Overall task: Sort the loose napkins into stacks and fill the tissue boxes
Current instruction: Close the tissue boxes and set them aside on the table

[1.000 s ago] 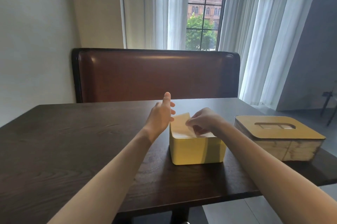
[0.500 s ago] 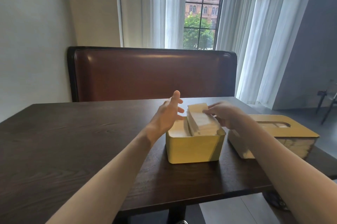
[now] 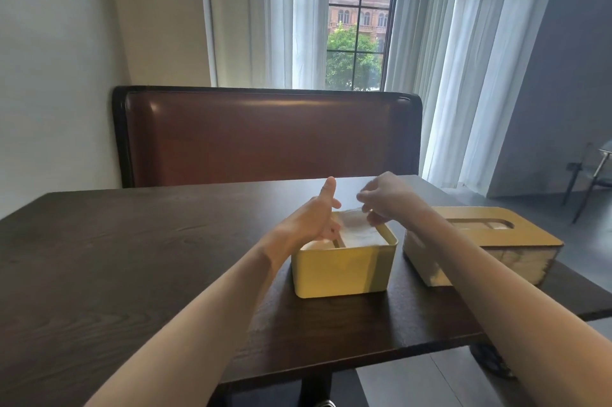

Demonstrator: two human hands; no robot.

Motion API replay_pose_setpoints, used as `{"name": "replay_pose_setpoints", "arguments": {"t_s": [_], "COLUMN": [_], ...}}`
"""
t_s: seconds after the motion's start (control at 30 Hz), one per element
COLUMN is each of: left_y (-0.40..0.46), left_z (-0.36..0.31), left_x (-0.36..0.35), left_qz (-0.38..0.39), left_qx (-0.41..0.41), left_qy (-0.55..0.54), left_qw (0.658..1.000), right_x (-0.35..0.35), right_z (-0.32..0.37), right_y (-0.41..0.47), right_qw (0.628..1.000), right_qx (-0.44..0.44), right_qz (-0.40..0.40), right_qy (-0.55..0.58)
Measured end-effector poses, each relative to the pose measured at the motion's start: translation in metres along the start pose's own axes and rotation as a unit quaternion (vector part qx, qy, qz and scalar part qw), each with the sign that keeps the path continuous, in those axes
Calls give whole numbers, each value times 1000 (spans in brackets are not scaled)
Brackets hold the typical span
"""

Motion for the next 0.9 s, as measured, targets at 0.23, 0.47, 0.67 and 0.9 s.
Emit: {"name": "replay_pose_setpoints", "arguments": {"t_s": [0.23, 0.47, 0.67, 0.9], "left_y": [17, 25, 51, 109], "left_z": [2, -3, -20, 10], "left_x": [1, -2, 30, 31], "left_qz": [-28, 50, -99, 6], "left_qx": [35, 101, 6, 102], "left_qy": [-61, -99, -64, -52], "left_qw": [997, 989, 993, 993], "right_x": [-28, -19, 9, -11], "right_z": [-8, 0, -1, -36], "right_y": [-4, -1, 34, 87], "right_qw": [988, 986, 983, 982], "right_qx": [-71, -106, -54, -132], "right_qz": [139, 131, 7, 83], "right_qy": [-1, 7, 176, 110]}}
Point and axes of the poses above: each hand's wrist, its own y-axis towards the middle knuckle, its own x-axis out of the back of the hand, z = x × y, the point moved 2 cm from there along y, towards the middle knuckle, and after that the axes turned 8 degrees about y, right-handed, at the moved point
